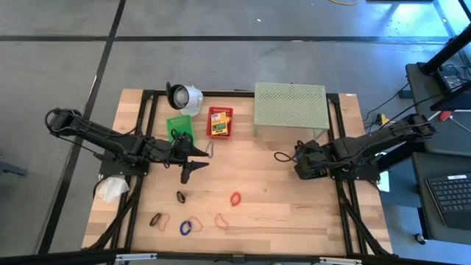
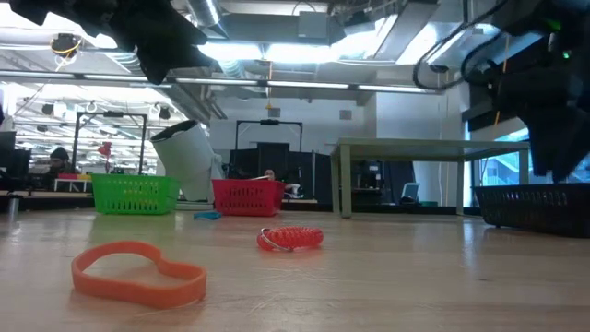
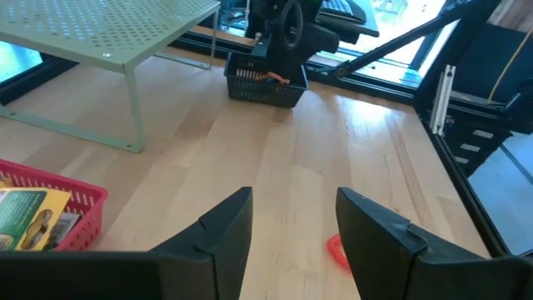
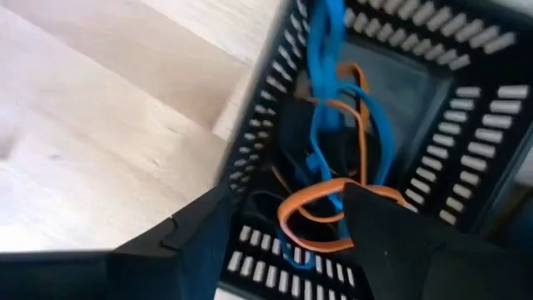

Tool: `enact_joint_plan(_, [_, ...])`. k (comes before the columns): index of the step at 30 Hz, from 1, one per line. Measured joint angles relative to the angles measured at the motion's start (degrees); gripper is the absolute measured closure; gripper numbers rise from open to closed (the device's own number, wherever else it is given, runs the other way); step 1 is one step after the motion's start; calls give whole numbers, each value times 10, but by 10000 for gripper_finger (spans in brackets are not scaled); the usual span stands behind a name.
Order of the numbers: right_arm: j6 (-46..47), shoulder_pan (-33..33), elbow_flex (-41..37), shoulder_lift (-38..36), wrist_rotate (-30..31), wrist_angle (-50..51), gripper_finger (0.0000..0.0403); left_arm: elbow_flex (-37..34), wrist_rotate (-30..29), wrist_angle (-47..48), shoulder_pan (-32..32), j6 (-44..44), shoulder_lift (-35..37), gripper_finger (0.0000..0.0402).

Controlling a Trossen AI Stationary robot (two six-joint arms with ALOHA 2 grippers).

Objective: Pick & Place Office Desk Supplies
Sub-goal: Put the orange spring keychain into the green basket

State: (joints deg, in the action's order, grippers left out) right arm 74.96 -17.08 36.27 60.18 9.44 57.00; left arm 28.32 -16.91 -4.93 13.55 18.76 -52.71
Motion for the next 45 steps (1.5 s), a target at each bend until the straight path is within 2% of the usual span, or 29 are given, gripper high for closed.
enact_joint_plan(4, [-42,0,46,0,23,-3,205,0,10,-1,0,0,0,233])
enact_joint_plan(7, [-93,0,90,0,39,-23,228,0,47,-12,0,1,-1,233])
enact_joint_plan(13, [-225,-14,154,23,18,-160,253,8,61,-10,0,0,-2,233])
enact_joint_plan(16, [-277,-33,185,70,17,-191,261,8,61,-4,-2,1,-2,233])
enact_joint_plan(25, [-443,-78,276,255,17,-186,279,8,65,20,-2,32,-2,233])
enact_joint_plan(32, [-583,-93,397,389,29,-189,279,8,55,24,-2,31,-2,233])
enact_joint_plan(38, [-712,-94,499,471,-12,-190,279,8,55,28,-2,26,-2,233])
enact_joint_plan(42, [-799,-94,541,513,-16,-182,267,8,55,33,-2,26,-2,233])
enact_joint_plan(45, [-823,-92,560,539,-37,-168,243,8,55,40,-2,26,-2,233])
